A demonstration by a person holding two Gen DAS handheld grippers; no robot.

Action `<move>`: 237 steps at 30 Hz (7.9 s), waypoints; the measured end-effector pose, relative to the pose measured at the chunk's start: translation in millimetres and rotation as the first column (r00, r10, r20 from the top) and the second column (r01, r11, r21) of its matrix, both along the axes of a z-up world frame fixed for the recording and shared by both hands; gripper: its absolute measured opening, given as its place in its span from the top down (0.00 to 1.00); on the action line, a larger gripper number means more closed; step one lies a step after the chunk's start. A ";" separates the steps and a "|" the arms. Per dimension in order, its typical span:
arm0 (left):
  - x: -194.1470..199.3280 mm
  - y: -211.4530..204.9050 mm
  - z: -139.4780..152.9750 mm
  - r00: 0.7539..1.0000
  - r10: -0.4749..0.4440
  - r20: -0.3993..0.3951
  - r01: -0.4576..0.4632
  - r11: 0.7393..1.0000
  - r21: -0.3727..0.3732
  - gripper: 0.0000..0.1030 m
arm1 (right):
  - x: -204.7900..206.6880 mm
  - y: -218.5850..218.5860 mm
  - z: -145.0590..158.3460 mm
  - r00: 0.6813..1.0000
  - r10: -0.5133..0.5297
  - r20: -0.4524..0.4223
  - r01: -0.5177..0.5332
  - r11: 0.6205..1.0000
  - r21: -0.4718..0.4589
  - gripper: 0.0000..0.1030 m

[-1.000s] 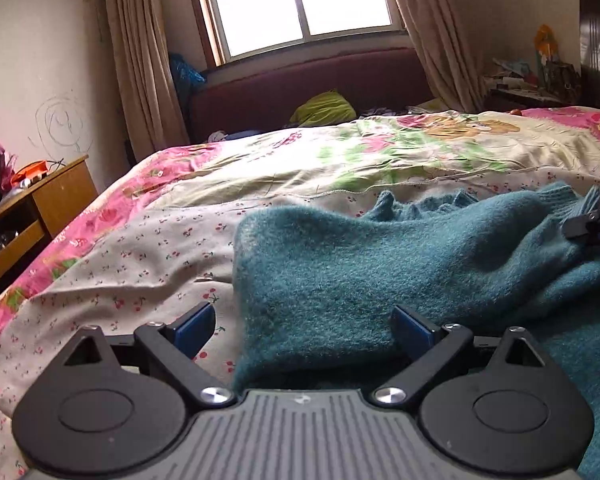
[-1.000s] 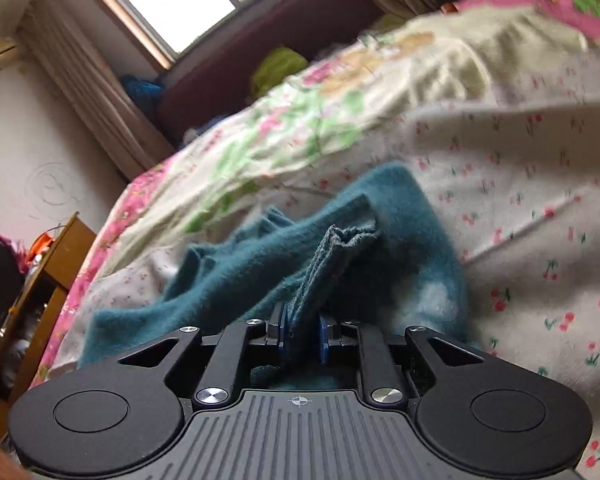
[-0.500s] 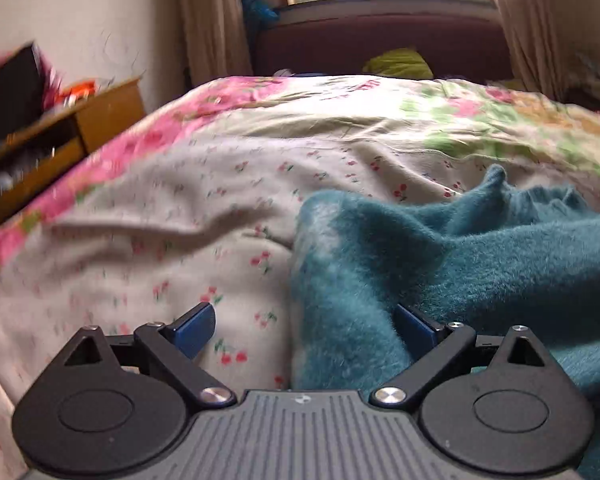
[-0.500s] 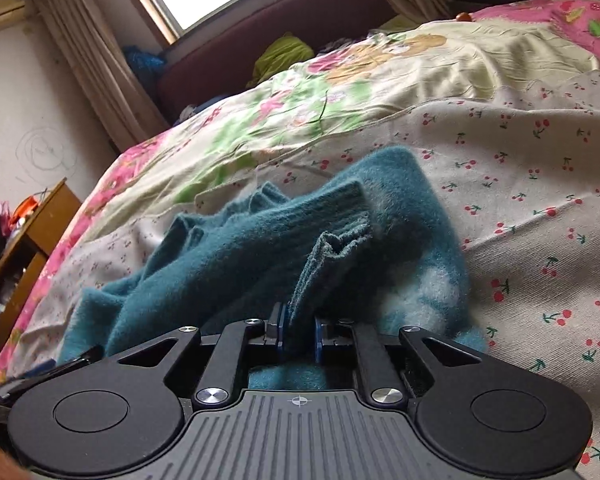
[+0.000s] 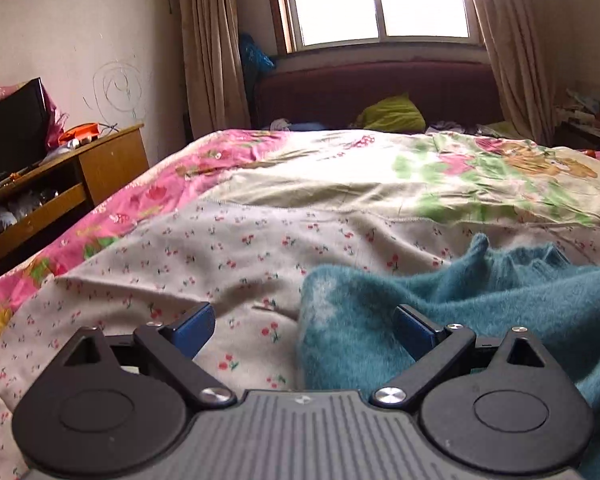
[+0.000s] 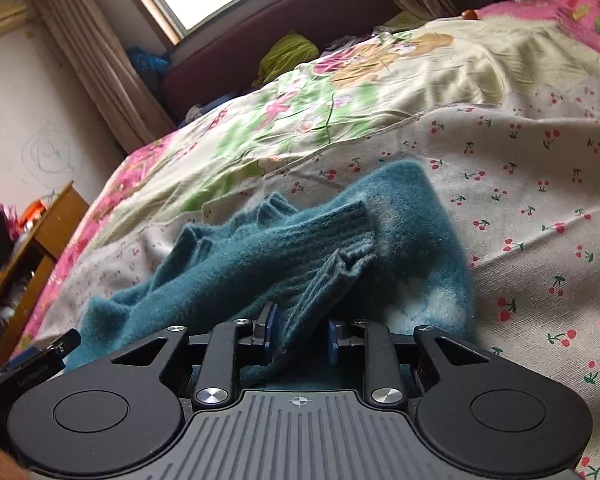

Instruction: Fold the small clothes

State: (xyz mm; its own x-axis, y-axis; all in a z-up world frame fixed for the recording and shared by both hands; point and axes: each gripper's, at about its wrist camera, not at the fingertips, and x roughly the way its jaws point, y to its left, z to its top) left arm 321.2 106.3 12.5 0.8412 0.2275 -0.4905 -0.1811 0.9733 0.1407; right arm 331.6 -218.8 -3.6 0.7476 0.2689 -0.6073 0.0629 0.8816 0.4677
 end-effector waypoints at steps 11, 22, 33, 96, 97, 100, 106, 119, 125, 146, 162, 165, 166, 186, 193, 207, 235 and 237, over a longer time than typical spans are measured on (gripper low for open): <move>16.1 1.7 -28.4 0.996 0.024 -0.087 -0.018 0.997 0.074 0.00 | -7.6 -14.7 1.2 0.997 -0.076 0.003 0.076 0.997 0.011 0.81; 2.2 -14.1 -0.9 0.999 -0.027 0.028 0.023 0.994 0.108 0.00 | -1.3 50.8 33.5 0.974 0.176 0.144 -0.137 0.959 -0.247 0.81; 23.9 14.5 -16.9 0.998 0.006 -0.065 -0.007 1.000 -0.007 0.00 | 3.3 40.2 6.2 0.986 0.154 0.057 -0.130 0.945 -0.300 0.85; -253.0 29.9 -5.5 0.882 -0.228 -0.412 0.172 0.970 -0.171 0.12 | -297.2 -58.3 12.0 0.973 0.087 -0.215 -0.127 0.975 -0.180 0.60; -255.0 28.7 -5.3 0.875 -0.240 -0.420 0.176 0.967 -0.186 0.14 | -297.3 -59.7 10.6 0.972 0.088 -0.219 -0.127 0.977 -0.172 0.60; -262.5 22.0 -6.6 0.858 -0.262 -0.442 0.192 0.961 -0.198 0.17 | -297.6 -63.3 4.9 0.971 0.084 -0.223 -0.118 0.982 -0.144 0.59; -265.1 18.5 -6.8 0.844 -0.267 -0.464 0.173 0.957 -0.235 0.22 | -299.8 -67.5 5.8 0.974 0.086 -0.212 -0.112 0.987 -0.112 0.59; -271.3 21.6 -1.8 0.865 -0.251 -0.435 0.142 0.953 -0.267 0.56 | -302.8 -73.4 2.9 0.968 0.097 -0.232 -0.101 0.995 -0.003 0.78; -267.5 26.9 -5.8 0.856 -0.258 -0.448 0.123 0.943 -0.308 0.57 | -298.3 -64.2 -0.8 0.963 0.120 -0.241 -0.126 0.992 -0.010 0.75; -170.5 66.2 65.7 0.927 -0.367 -0.081 0.150 0.560 -0.815 0.80 | -188.9 -64.0 104.9 0.986 0.086 0.143 -0.140 0.893 0.427 0.89; 29.3 71.7 -18.0 0.973 -0.137 -0.187 -0.067 0.606 -0.793 0.73 | 5.5 -79.5 -9.2 0.972 -0.200 -0.121 0.230 0.914 0.333 0.85; 21.8 71.5 -7.4 0.977 -0.134 -0.164 -0.049 0.611 -0.790 0.68 | -7.5 -77.7 7.2 0.981 -0.188 -0.043 0.192 0.927 0.323 0.82; 19.6 72.8 -3.4 0.980 -0.127 -0.153 -0.041 0.622 -0.782 0.65 | -10.5 -75.9 14.4 0.983 -0.182 -0.017 0.178 0.936 0.304 0.78; -42.5 58.3 -22.3 0.981 -0.110 -0.162 0.027 0.895 -0.445 0.24 | -7.8 -41.0 -7.1 0.997 -0.057 -0.057 0.041 0.969 -0.245 0.48; -68.0 55.2 -15.1 0.997 0.017 -0.079 -0.052 0.882 -0.469 0.29 | -28.2 1.1 47.9 0.995 -0.006 0.104 0.043 0.933 -0.358 0.46; -103.7 60.7 -39.0 0.996 0.080 0.030 -0.049 0.820 -0.571 0.27 | 66.8 252.0 41.1 0.911 0.388 -0.140 -0.405 0.906 -0.126 0.47; -101.8 68.1 -50.4 0.998 0.054 0.028 -0.027 0.808 -0.588 0.23 | 28.9 237.5 69.9 0.889 0.457 0.010 -0.444 0.868 -0.223 0.83; -102.1 68.1 -50.5 0.998 0.055 0.029 -0.027 0.807 -0.590 0.23 | 11.7 203.5 77.4 0.910 0.413 0.029 -0.392 0.883 -0.258 0.81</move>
State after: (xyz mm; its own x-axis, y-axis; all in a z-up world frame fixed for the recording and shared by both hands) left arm 219.1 174.4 -38.0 0.8605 -0.0588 -0.5060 -0.2152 0.8584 -0.4657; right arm 343.3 -15.3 73.8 0.6553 0.4103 -0.6342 -0.3503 0.9089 0.2261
